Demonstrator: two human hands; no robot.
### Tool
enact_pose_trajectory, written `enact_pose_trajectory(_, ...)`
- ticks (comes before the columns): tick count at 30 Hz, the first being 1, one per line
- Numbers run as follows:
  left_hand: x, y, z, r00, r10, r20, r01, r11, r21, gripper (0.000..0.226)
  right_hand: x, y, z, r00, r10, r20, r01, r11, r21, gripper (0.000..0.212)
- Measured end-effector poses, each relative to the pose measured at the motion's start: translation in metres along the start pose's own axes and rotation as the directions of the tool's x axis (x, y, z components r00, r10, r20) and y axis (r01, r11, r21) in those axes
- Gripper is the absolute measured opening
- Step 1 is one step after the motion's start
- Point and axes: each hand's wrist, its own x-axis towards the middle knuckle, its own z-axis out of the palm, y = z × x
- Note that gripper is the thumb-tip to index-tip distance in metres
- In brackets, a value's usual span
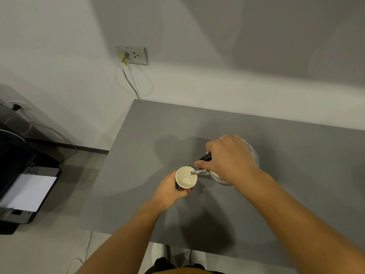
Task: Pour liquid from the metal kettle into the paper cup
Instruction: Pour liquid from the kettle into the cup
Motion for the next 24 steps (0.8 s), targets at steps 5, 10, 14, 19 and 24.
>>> enact_pose_trajectory(5, -0.0018, 0.0015, -0.001, 1.0, -0.004, 0.001, 0.004, 1.0, -0.006, 0.069, 0.0, -0.0011, 0.0006, 1.0, -0.01, -0.002, 0.01, 1.0, -0.013, 0.049)
enact_pose_trajectory(10, -0.0021, 0.001, -0.0008, 1.0, -0.003, -0.003, 0.003, 1.0, -0.026, 0.069, 0.0005, -0.0002, 0.0005, 1.0, -0.023, 0.01, 0.023, 0.999, -0.031, 0.05)
enact_pose_trajectory(14, -0.0005, -0.0014, 0.0005, 1.0, 0.001, 0.002, -0.001, 1.0, -0.024, 0.069, -0.0003, 0.0004, 0.0005, 0.999, -0.029, 0.02, 0.03, 0.999, -0.039, 0.05)
enact_pose_trajectory(19, 0.0, -0.0028, 0.0013, 1.0, -0.009, -0.004, 0.009, 1.0, -0.022, 0.072, -0.0003, -0.0004, 0.0002, 0.999, -0.034, 0.004, 0.035, 0.998, -0.048, 0.048)
enact_pose_trajectory(24, 0.0004, -0.005, 0.0021, 1.0, -0.004, -0.007, 0.004, 1.0, -0.029, 0.071, -0.0015, -0.002, -0.0007, 0.999, -0.042, 0.0, 0.042, 0.998, -0.05, 0.048)
